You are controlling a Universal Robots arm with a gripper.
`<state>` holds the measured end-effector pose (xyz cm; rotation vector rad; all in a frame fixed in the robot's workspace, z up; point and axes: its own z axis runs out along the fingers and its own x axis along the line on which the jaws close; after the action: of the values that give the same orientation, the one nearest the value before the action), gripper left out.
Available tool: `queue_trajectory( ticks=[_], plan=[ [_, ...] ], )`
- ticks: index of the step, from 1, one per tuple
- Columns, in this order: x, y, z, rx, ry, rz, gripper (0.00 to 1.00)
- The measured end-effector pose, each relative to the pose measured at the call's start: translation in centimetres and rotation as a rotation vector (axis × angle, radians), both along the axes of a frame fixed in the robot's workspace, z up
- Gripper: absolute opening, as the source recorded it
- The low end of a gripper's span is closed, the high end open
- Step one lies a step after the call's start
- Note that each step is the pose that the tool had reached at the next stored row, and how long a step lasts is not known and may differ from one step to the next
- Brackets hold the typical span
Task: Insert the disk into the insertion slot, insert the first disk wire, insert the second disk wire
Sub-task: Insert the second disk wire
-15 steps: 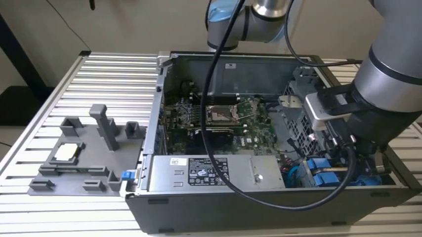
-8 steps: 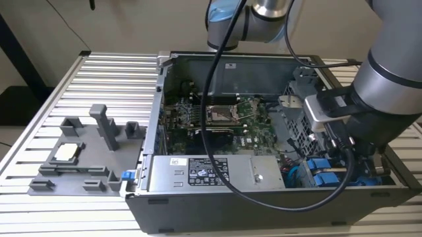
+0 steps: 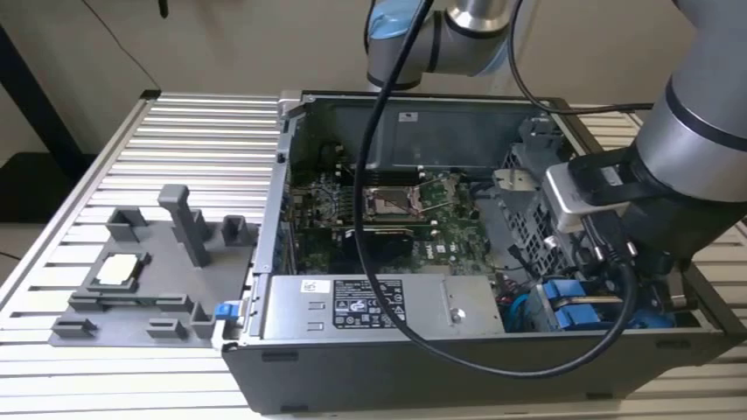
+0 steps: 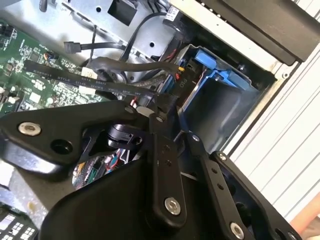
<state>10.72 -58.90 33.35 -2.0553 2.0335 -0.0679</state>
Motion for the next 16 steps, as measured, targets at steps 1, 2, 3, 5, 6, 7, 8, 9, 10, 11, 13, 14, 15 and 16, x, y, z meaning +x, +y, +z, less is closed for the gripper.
queue_trajectory(
  ticks=[1, 2, 3, 5, 6, 7, 8, 9, 10, 11, 13, 14, 15, 16],
  plan=[
    [0.00, 0.00, 0.00, -0.0002, 0.0001, 0.000, 0.22],
    [0.00, -0.02, -0.04, -0.0001, 0.0001, 0.000, 0.16],
    [0.01, -0.03, -0.11, 0.0000, 0.0002, 0.000, 0.16],
    [0.00, -0.04, -0.23, -0.0006, 0.0002, 0.000, 0.16],
    [0.00, -0.04, -0.25, -0.0008, 0.0002, 0.000, 0.16],
    [0.00, -0.04, -0.25, -0.0009, 0.0002, 0.000, 0.16],
    [0.00, -0.04, -0.27, -0.0006, 0.0001, 0.000, 0.16],
    [0.00, -0.04, -0.31, -0.0005, 0.0001, 0.000, 0.16],
    [0.00, -0.04, -0.35, -0.0006, 0.0001, 0.000, 0.16],
    [0.00, -0.04, -0.36, -0.0005, 0.0001, 0.000, 0.16],
    [0.00, -0.04, -0.35, 0.0017, 0.0001, 0.000, 0.16],
    [0.00, -0.04, -0.32, 0.0027, 0.0001, 0.000, 0.16],
    [0.00, -0.04, -0.32, 0.0030, 0.0001, 0.000, 0.16],
    [0.00, -0.04, -0.32, 0.0031, 0.0001, 0.000, 0.16]
  ],
)
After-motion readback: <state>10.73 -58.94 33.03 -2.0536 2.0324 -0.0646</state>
